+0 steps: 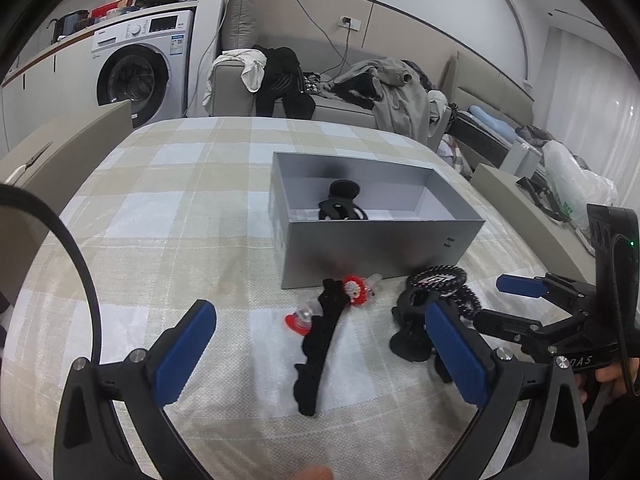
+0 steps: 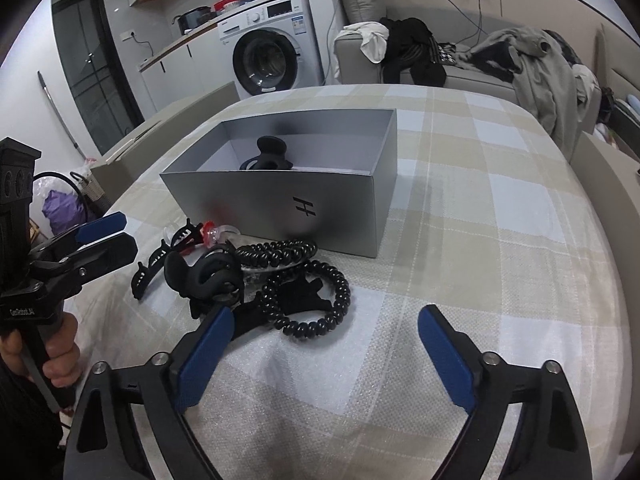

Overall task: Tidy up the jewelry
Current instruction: 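Grasp the black beaded bracelet with the right tool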

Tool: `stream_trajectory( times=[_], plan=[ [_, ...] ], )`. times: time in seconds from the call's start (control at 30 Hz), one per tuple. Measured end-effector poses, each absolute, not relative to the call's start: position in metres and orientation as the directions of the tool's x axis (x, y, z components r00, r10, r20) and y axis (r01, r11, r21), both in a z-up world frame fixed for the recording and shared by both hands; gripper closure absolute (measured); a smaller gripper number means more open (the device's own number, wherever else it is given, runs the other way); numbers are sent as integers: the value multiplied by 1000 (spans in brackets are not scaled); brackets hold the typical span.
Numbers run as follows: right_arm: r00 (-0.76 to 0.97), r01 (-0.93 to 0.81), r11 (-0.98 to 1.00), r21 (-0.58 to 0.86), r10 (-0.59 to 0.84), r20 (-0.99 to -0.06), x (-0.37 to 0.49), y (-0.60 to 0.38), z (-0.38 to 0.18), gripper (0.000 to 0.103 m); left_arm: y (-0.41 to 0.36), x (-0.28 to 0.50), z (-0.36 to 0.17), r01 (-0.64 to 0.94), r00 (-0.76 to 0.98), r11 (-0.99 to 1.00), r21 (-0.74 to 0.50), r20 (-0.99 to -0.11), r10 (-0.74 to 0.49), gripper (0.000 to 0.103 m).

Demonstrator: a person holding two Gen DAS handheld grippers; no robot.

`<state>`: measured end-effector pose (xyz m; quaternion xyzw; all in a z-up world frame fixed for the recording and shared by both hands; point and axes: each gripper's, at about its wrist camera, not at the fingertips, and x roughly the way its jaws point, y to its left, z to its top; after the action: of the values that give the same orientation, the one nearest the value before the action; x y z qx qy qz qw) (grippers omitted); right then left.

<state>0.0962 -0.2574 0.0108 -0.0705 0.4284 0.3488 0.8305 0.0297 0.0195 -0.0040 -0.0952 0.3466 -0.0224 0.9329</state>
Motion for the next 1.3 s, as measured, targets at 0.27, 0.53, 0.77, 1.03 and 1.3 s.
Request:
stream_trajectory(
  times=[0.27, 0.53, 0.77, 1.03, 1.3],
  plan=[
    [365, -651, 733, 197, 530, -765, 97, -254, 8, 26, 22, 29, -6, -37, 761, 983, -182, -642, -90, 1],
    [343, -661, 719, 212, 542, -767, 97, -251, 7, 32, 18, 29, -7, -30, 757, 986, -161, -648, -83, 1],
    [342, -665, 718, 206, 538, -770, 97, -248, 6, 37, 17, 29, -8, -12, 752, 986, -168, -651, -102, 1],
    [347, -667, 718, 197, 533, -772, 99, -246, 6, 37, 20, 32, -9, -22, 742, 982, -185, -661, -108, 1],
    [354, -668, 721, 184, 526, -773, 100, -244, 5, 45, 25, 32, -12, -34, 733, 976, -215, -669, -122, 1]
  ],
)
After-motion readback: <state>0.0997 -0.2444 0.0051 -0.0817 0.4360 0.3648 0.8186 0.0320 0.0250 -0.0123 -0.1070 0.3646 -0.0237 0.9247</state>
